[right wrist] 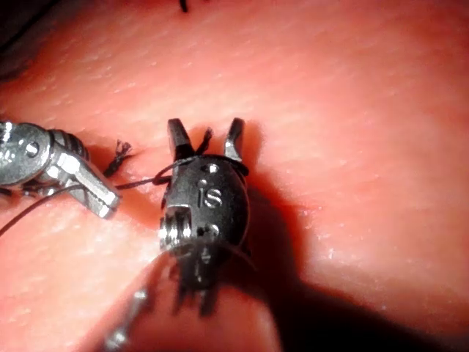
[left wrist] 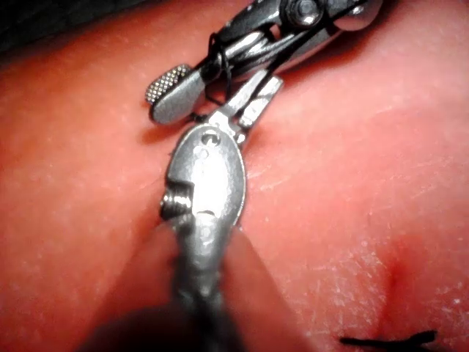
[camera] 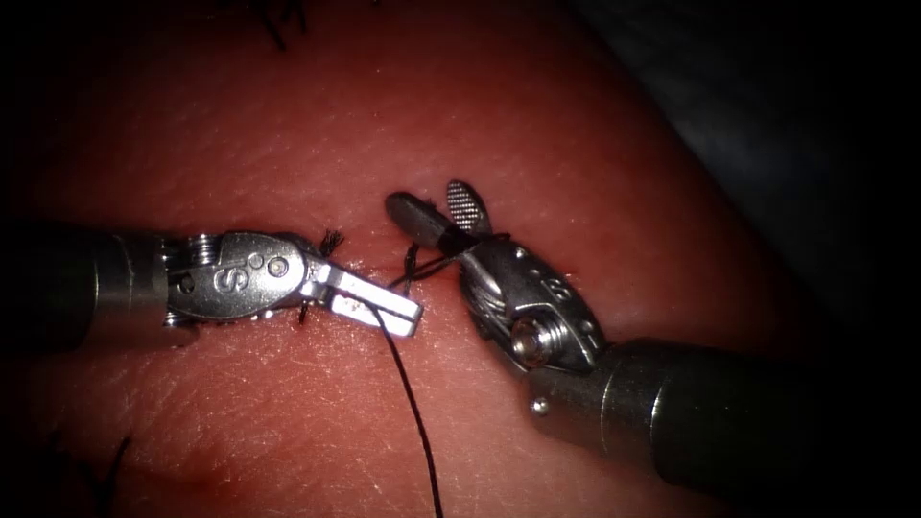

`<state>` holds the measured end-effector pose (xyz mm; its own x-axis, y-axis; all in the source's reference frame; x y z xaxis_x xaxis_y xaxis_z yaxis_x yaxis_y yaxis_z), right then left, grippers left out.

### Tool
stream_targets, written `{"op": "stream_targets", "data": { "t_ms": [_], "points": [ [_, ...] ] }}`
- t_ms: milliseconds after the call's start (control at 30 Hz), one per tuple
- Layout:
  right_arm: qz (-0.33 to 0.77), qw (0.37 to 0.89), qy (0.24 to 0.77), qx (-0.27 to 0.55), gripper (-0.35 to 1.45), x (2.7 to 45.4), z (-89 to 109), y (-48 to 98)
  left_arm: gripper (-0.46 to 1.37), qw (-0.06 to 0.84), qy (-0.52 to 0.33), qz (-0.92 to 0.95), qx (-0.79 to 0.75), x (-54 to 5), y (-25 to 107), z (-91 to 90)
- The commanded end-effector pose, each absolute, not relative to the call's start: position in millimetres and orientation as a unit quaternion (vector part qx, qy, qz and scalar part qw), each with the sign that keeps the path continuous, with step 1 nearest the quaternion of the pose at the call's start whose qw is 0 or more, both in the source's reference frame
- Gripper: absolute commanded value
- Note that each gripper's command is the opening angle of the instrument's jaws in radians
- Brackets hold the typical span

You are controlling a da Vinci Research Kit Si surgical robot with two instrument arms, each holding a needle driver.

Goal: Wound Closure
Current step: Grab the short tail with the right gripper

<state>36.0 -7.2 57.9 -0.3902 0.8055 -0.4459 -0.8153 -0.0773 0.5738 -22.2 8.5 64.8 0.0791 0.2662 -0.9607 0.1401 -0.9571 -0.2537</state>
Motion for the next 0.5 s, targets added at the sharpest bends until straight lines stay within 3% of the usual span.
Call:
{"op": "stream_targets", "data": {
  "t_ms": [33,500],
  "points": [
    [0.733,0.553,0.396,-0.004,0.26,36.2,57.9,-7.2,-0.35,0.045,-0.140,0.664,-0.733,-22.2,8.4,64.7],
    [0.729,0.554,0.403,0.008,0.13,37.2,57.6,-7.6,-0.35,0.047,-0.143,0.663,-0.733,-22.1,8.5,64.8]
  ]
}}
